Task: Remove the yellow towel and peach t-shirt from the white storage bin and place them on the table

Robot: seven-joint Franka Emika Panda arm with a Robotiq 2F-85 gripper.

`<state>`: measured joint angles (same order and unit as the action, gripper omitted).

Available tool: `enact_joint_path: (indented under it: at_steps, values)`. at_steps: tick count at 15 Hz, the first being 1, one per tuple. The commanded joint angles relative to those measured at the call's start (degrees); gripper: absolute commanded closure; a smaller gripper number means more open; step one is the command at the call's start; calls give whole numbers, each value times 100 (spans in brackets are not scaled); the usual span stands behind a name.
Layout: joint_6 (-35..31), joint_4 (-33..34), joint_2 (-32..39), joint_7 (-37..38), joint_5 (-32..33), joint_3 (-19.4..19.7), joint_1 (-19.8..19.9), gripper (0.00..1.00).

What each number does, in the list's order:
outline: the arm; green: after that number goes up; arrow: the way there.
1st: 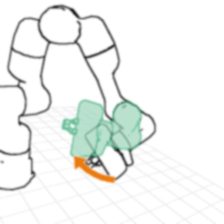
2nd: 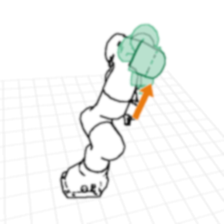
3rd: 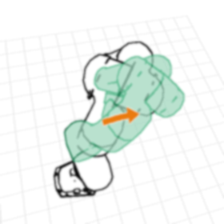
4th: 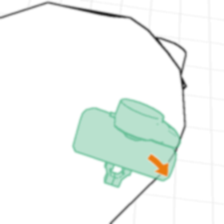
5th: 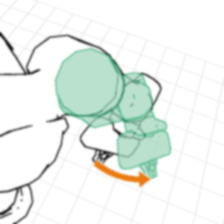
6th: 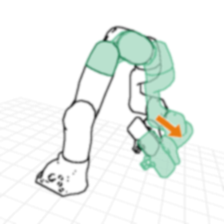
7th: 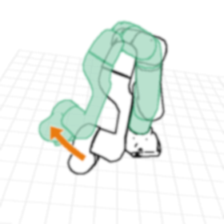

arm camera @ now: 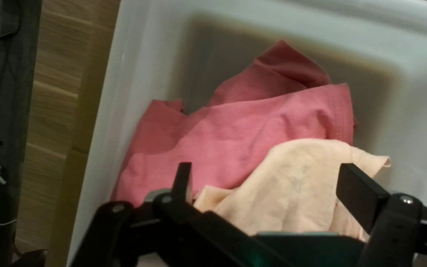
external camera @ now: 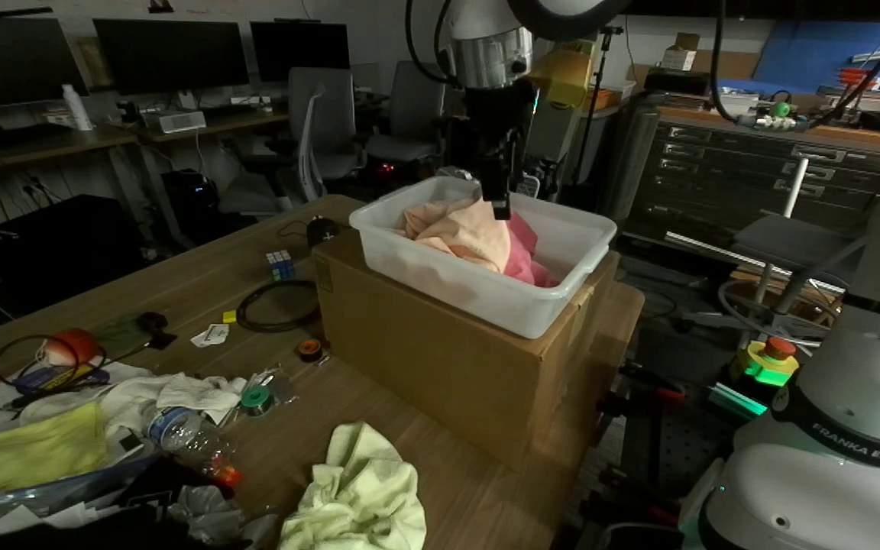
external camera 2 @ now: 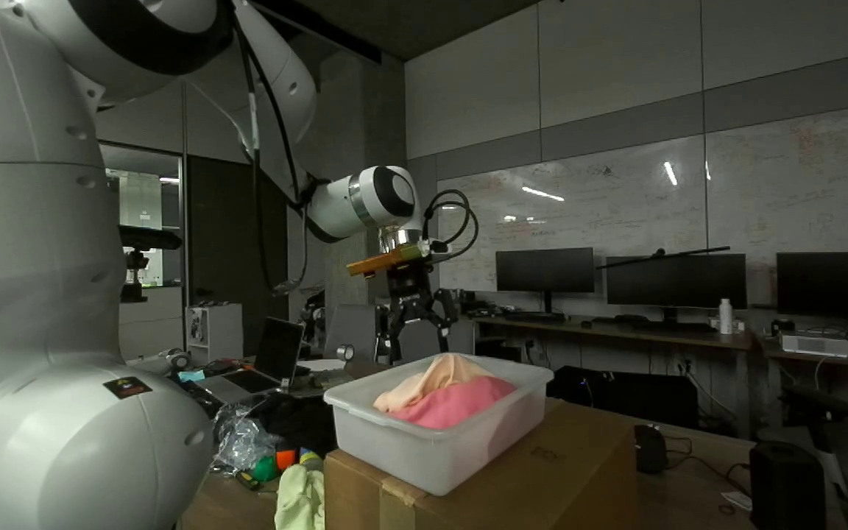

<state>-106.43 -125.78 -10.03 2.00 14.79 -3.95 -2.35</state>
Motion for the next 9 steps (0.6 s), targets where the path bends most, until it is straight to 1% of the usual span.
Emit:
enact_joint_path:
  at_steps: [1, 4, 9]
  values:
    - [-311, -65, 33, 72, 287, 49, 68, 0]
    - [-528, -148, 60, -99, 142, 101, 63, 0]
    - [-1382, -397, 54, -274, 222, 167, 86, 0]
